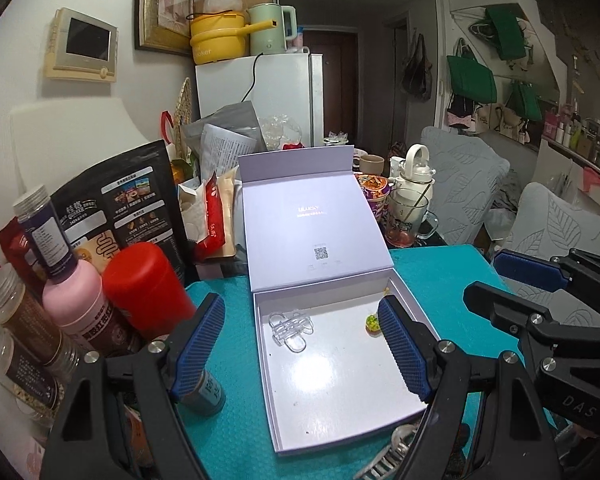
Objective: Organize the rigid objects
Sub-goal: 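Withdraw both open tools from the box back over the remaining items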
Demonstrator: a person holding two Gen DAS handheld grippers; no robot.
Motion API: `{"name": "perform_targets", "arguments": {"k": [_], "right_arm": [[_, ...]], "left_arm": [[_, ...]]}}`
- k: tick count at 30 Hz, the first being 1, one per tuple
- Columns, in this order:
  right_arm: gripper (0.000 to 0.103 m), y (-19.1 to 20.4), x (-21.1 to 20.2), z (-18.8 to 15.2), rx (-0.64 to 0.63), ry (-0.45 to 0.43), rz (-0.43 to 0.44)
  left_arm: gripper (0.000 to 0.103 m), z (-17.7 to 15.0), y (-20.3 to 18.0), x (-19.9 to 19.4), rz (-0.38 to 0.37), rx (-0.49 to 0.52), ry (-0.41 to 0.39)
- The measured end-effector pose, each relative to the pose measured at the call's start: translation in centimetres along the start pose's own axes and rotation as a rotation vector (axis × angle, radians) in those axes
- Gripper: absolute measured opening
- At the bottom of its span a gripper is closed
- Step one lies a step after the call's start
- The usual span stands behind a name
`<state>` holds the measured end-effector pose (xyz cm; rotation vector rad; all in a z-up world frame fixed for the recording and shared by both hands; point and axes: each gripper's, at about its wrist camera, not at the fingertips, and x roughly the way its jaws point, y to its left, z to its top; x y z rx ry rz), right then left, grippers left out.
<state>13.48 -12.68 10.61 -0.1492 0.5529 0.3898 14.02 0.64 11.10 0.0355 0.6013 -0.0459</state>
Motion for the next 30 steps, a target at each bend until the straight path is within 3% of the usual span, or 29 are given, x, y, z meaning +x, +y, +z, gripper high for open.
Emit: {"name": "perform_targets", "arguments": {"k": [21, 30], "right_arm": [[0.047, 3.0, -5.6, -6.1, 0.031, -0.001, 0.011], [0.060, 3.5, -7.3, -9.0, 0.056, -0.008, 0.019]], "left_arm": [[0.079, -6.4, -1.0, -5.7, -0.020, 0.019, 0.010], [0.079, -9.2, -1.6, -6.9, -0.103, 0.019, 0.034]]}}
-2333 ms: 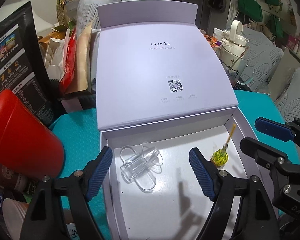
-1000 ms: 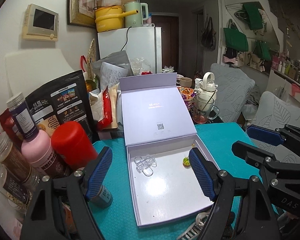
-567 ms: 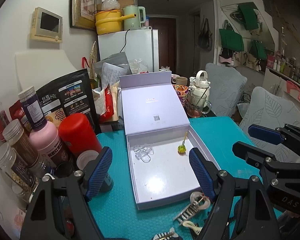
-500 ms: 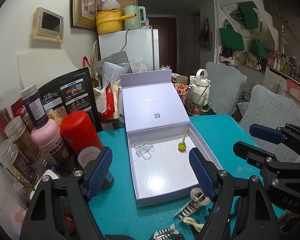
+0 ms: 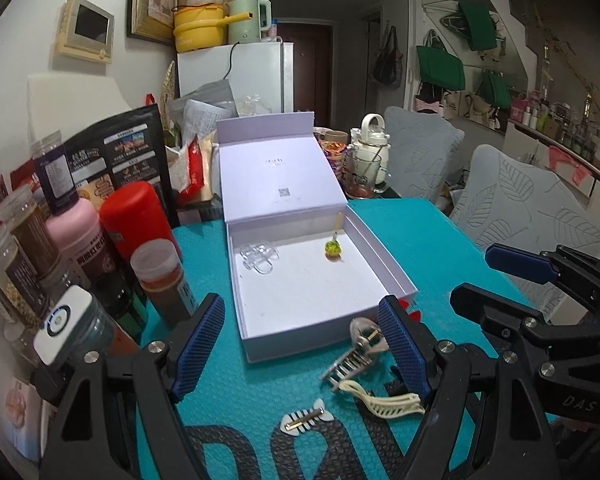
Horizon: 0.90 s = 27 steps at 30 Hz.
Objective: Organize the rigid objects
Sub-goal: 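Withdraw both open tools from the box back over the remaining items, then lower the left tool onto the white fish-shaped clip and close it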
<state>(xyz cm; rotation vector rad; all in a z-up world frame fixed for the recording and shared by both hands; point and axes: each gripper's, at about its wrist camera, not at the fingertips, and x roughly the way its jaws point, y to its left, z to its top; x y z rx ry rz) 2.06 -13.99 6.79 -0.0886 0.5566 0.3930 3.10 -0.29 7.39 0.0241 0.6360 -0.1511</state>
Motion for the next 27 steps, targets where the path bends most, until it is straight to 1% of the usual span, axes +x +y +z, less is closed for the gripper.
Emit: {"name": "perform_targets", "arguments": {"k": [3, 7, 10, 12, 17, 19, 27], "right_arm": [[0.062, 0.2, -0.3, -0.9, 0.008, 0.003, -0.003], [0.067, 0.2, -0.5, -2.1, 0.020, 0.013, -0.013], [0.067, 0.2, -0.5, -3.1, 0.034, 0.024, -0.031], [0.071, 0.1, -0.3, -3.8, 0.044, 0.030, -0.043], [0.072, -0.2, -0.1, -5.5, 0.067, 0.047, -0.039], [0.076, -0.2, 0.1, -6.0, 0.069, 0.055, -0.049], [0.076, -0.7, 0.9, -8.1, 0.075, 0.078, -0.050]], "left_arm": [[0.079, -1.0, 0.2, -0.3, -0.011, -0.007, 0.006], [0.079, -2.1, 0.3, -0.7, -0.002, -0.018, 0.011], [0.079, -3.1, 0.4, -0.7, -0.003, -0.026, 0.023], [0.079, -3.7, 0.4, -0.6, -0.007, -0.037, 0.032], [0.079, -5.5, 0.5, -0.2, -0.003, -0.052, 0.061], [0.079, -6.0, 0.7, 0.1, 0.003, -0.063, 0.072], [0.079, -7.9, 1.4, 0.8, 0.018, -0.105, 0.096]]}}
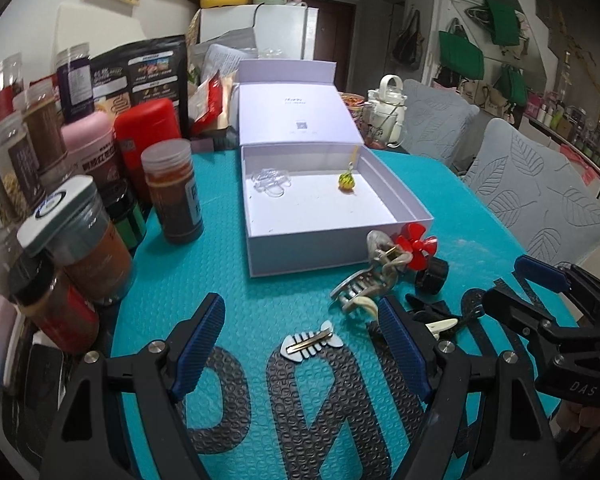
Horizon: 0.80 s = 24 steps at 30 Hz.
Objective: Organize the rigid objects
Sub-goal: 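Lower the left tool onto the white fish-shaped clip and close it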
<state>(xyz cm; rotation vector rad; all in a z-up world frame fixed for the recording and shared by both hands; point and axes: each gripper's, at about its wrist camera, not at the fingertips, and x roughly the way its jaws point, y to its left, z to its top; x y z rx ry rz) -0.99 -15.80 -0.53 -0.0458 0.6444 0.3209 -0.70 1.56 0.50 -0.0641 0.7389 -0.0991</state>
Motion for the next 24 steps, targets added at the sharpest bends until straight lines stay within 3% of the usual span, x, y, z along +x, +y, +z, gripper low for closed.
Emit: {"name": "perform_targets", "arguments": {"k": [9, 24], "right_arm": [[0.076, -0.8, 2.1, -1.7, 0.018, 0.069, -0.001], [0.078, -2.5, 3.6, -2.0, 0.024, 0.097, -0.057]], "left_arm": [[0.079, -1.7, 0.0, 2.6, -0.021, -0.051, 0.074], [0.079, -3.1, 0.0, 7.8, 0.045, -0.146, 0.206]]}}
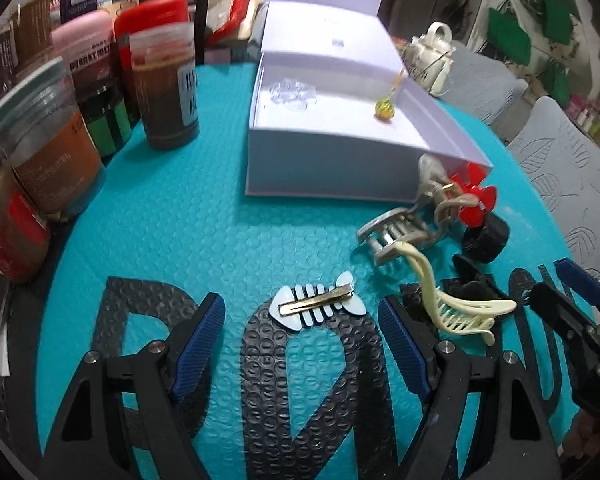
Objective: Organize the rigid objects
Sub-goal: 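Lower the left tool onto the white fish-shaped clip and close it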
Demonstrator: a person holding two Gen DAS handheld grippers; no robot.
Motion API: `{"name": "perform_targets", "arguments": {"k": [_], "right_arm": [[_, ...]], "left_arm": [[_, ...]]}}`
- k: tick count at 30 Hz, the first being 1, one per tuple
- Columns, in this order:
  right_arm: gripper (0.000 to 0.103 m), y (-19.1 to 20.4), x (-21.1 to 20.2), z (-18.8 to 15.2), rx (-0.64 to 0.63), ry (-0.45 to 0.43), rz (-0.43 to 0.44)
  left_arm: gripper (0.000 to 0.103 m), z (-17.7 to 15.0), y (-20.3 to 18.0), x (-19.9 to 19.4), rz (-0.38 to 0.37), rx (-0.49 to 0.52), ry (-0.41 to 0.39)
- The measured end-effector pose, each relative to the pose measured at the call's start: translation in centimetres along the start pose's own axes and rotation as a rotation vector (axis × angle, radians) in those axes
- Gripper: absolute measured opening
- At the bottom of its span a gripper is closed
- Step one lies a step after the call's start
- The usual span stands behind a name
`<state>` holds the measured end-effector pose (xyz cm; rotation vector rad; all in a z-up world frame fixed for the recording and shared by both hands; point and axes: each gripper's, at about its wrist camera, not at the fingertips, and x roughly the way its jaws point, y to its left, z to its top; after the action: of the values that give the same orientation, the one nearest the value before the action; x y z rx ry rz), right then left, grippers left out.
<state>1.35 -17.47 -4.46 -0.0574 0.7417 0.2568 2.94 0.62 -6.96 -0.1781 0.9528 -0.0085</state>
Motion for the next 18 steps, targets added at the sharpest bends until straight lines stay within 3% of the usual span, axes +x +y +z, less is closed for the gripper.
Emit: {"name": "perform_targets", "arguments": {"k": [5, 18], "right_arm": [[0.078, -0.7, 0.5, 0.3, 0.018, 0.006, 0.002], [0.078, -2.5, 0.7, 0.5, 0.066, 0.002, -0.017]], "left_arm": [[0.079, 0.1, 0.0, 1.0, 0.008, -0.054, 0.014], [0.079, -0.2, -1.8, 1.9, 0.133, 0.025, -0.034]]}}
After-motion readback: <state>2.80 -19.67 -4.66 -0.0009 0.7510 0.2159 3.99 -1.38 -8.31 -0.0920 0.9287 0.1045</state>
